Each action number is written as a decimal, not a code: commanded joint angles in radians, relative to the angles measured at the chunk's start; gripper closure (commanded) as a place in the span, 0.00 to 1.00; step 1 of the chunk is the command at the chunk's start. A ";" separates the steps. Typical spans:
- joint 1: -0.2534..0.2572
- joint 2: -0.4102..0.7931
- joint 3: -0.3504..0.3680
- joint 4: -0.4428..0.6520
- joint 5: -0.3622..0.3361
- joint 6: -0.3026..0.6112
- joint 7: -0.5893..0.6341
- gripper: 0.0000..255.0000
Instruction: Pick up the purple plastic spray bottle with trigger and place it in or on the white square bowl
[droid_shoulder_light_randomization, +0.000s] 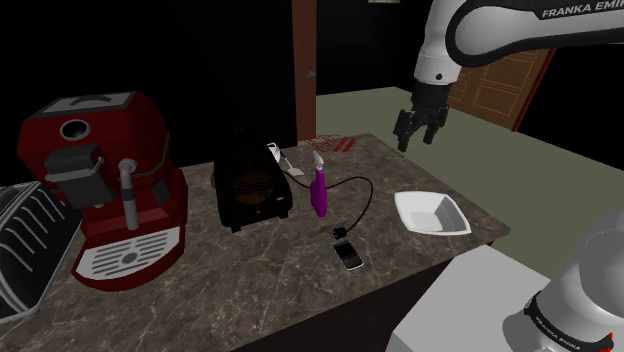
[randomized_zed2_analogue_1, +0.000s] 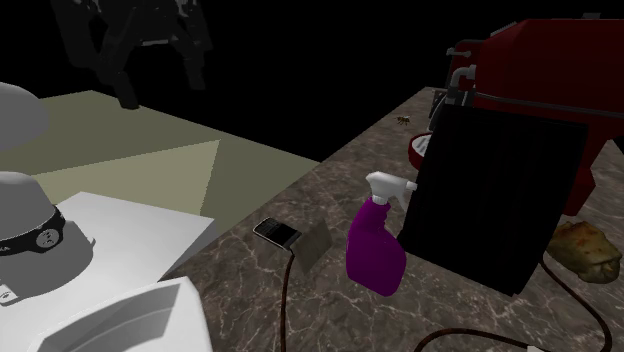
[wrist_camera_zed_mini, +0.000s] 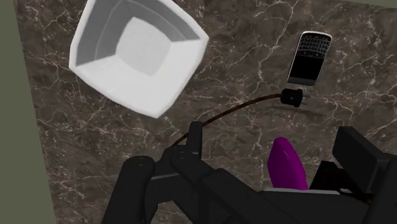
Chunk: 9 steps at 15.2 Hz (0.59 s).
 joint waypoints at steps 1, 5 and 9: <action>0.001 0.070 0.018 0.040 0.001 0.026 0.029 0.00; 0.002 0.229 0.047 0.151 -0.009 0.066 0.086 0.00; 0.006 0.391 0.070 0.283 -0.030 0.086 0.142 0.00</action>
